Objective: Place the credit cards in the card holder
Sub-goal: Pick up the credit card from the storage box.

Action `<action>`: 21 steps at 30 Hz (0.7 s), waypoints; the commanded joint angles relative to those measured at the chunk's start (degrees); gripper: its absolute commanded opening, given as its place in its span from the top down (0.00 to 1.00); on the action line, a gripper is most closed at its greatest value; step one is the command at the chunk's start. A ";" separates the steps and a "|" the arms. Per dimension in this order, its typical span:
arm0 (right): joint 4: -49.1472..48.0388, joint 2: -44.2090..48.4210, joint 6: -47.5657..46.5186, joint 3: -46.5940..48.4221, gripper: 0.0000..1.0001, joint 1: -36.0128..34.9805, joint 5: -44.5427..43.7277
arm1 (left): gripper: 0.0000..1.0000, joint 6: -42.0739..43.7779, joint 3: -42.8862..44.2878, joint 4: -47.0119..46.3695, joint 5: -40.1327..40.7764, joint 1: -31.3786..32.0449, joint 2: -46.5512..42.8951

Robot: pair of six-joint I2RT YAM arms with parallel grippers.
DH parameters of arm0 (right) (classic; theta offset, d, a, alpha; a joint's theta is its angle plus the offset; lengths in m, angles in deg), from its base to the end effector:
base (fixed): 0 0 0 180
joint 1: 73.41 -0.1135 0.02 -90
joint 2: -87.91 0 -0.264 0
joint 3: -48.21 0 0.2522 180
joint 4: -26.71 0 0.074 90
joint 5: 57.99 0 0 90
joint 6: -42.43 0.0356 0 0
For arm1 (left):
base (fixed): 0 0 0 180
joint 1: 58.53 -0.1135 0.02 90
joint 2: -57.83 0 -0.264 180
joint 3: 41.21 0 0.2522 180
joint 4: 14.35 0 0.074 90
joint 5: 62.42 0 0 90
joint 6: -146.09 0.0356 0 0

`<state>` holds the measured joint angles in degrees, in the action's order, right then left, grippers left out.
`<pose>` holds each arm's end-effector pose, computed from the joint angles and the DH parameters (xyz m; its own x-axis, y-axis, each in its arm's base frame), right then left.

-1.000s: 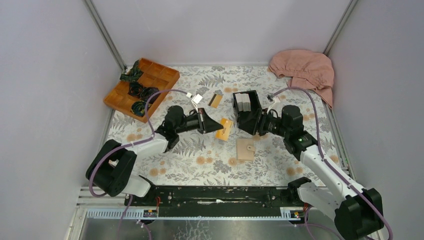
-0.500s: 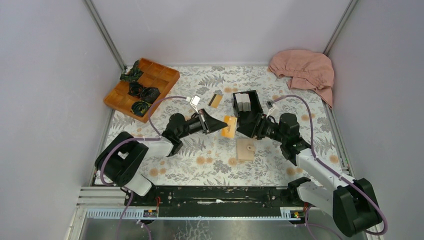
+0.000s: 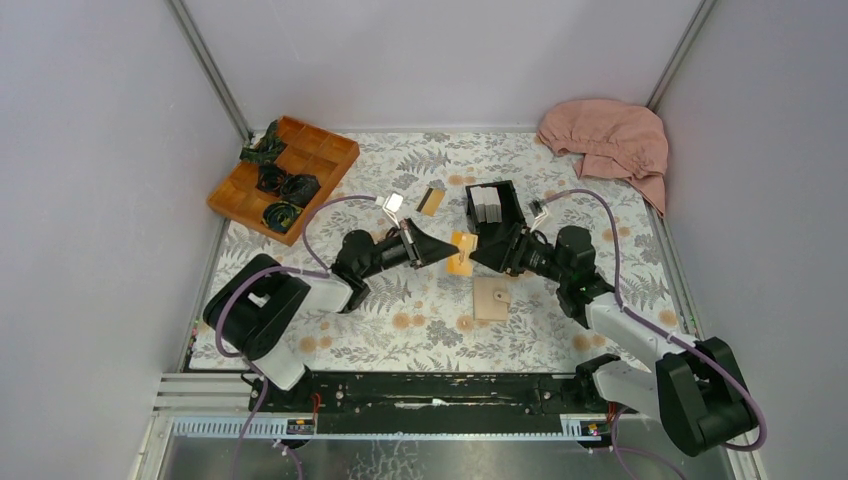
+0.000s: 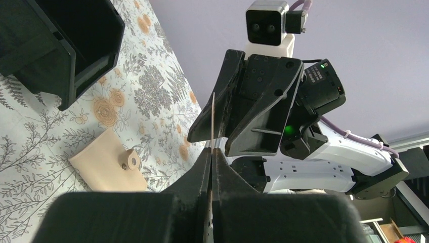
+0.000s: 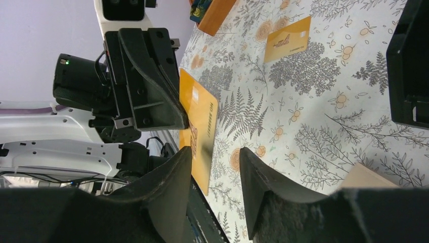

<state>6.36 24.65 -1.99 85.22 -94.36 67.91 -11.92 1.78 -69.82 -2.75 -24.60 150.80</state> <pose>0.2071 0.1016 0.2272 -0.6631 0.3656 -0.6532 -0.5154 0.4098 0.7526 0.2390 -0.1824 0.1940 -0.8037 -0.4239 -0.4175 0.4102 0.1136 -0.9049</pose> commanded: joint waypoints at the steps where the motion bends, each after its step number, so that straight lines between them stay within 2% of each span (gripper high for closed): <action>1: -7.68 -1.48 2.03 -0.34 0.54 0.10 2.43 | 1.00 -1.98 1.04 -7.39 0.69 0.77 2.60; 4: -10.27 -2.92 3.13 -0.48 0.57 0.06 3.29 | 1.00 -2.75 1.26 -8.78 0.78 1.04 4.12; 6: -12.43 -4.10 4.22 -0.73 0.62 0.06 4.00 | 1.00 -3.23 1.50 -9.65 0.65 1.13 4.93; 12: -16.84 -6.90 6.38 -1.24 0.97 0.12 5.60 | 1.00 -3.93 2.10 -10.40 0.57 1.23 6.06; 13: -17.69 -7.22 6.86 -1.43 1.00 0.04 5.81 | 1.00 -4.07 2.20 -10.78 0.55 1.25 6.37; 16: -18.51 -7.09 7.47 -1.49 1.00 0.10 5.89 | 1.00 -4.82 2.29 -11.38 0.41 1.23 7.22; 17: -18.15 -6.60 7.50 -1.45 1.00 0.12 5.74 | 0.96 -4.85 2.12 -11.11 0.44 1.22 7.38; 18: -17.29 -5.88 7.36 -1.22 1.00 0.08 5.52 | 0.85 -4.73 1.88 -10.77 0.53 1.16 7.28; 20: -12.91 -3.34 5.57 -0.18 1.00 0.04 4.99 | 0.53 -4.13 1.19 -9.65 1.06 0.91 6.65; 21: -9.95 -1.90 4.32 0.47 1.00 0.09 4.55 | 0.48 -3.63 0.57 -9.04 1.44 0.76 6.12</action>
<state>-6.21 18.07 4.55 83.27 -93.75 70.94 -16.29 2.07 -75.81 -2.11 -24.08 157.43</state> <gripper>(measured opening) 0.015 0.390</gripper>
